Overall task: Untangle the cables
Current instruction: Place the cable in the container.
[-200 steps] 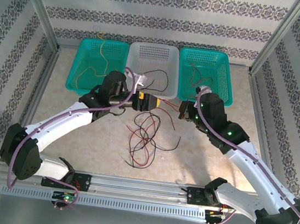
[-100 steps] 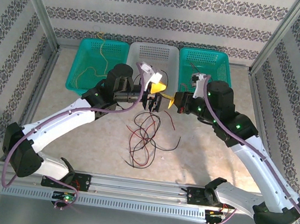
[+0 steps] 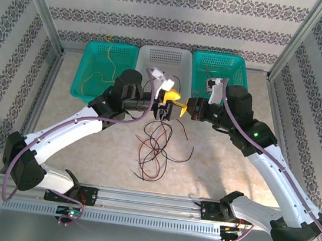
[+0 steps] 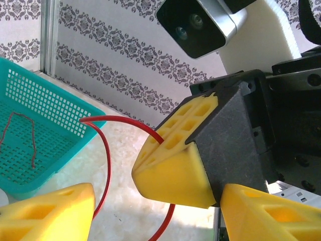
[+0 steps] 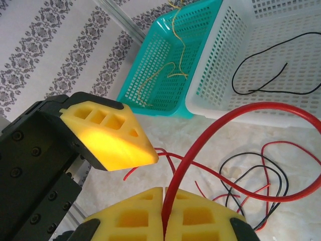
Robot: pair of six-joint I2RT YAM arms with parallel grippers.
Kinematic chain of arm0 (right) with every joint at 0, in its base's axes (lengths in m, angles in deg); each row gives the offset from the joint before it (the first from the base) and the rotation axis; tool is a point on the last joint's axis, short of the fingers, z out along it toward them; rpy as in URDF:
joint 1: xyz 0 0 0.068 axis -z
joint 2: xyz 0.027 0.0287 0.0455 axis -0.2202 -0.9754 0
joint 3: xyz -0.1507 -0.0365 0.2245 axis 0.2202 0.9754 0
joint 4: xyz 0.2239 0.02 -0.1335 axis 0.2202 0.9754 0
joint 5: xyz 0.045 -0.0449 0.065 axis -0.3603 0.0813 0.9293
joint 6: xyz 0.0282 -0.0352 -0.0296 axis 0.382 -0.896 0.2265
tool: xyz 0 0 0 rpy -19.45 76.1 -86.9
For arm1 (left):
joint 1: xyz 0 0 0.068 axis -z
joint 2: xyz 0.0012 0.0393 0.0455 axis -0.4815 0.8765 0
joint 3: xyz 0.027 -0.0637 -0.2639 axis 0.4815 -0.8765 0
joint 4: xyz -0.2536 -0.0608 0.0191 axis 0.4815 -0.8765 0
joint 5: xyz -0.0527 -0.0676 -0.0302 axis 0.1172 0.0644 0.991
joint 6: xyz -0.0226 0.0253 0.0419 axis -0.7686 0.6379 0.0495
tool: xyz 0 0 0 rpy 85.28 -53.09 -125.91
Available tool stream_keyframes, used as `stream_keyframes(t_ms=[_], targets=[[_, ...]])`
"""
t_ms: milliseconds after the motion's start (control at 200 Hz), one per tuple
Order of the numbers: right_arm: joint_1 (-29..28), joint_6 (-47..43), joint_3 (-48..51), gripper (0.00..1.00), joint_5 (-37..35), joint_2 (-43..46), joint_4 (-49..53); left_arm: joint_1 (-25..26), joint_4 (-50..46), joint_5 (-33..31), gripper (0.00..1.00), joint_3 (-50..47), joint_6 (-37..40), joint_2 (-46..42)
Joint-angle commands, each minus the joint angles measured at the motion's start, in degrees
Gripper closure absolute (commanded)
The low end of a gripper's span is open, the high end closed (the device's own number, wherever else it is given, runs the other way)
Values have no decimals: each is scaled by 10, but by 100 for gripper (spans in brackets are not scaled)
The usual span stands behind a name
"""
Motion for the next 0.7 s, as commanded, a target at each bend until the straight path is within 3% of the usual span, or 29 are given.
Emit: stream_keyframes(t_ms=[0, 300, 540, 695], targets=[[11, 28, -2, 95, 31, 9, -79, 15, -2, -2, 31, -31, 6, 0], [25, 40, 3, 95, 68, 8, -92, 14, -12, -33, 25, -46, 53, -15], [24, 48, -4, 94, 81, 4, -105, 14, 0, -33, 49, -37, 46, 0], [25, 58, -4, 94, 88, -3, -120, 14, 29, -39, 75, -44, 18, 4]])
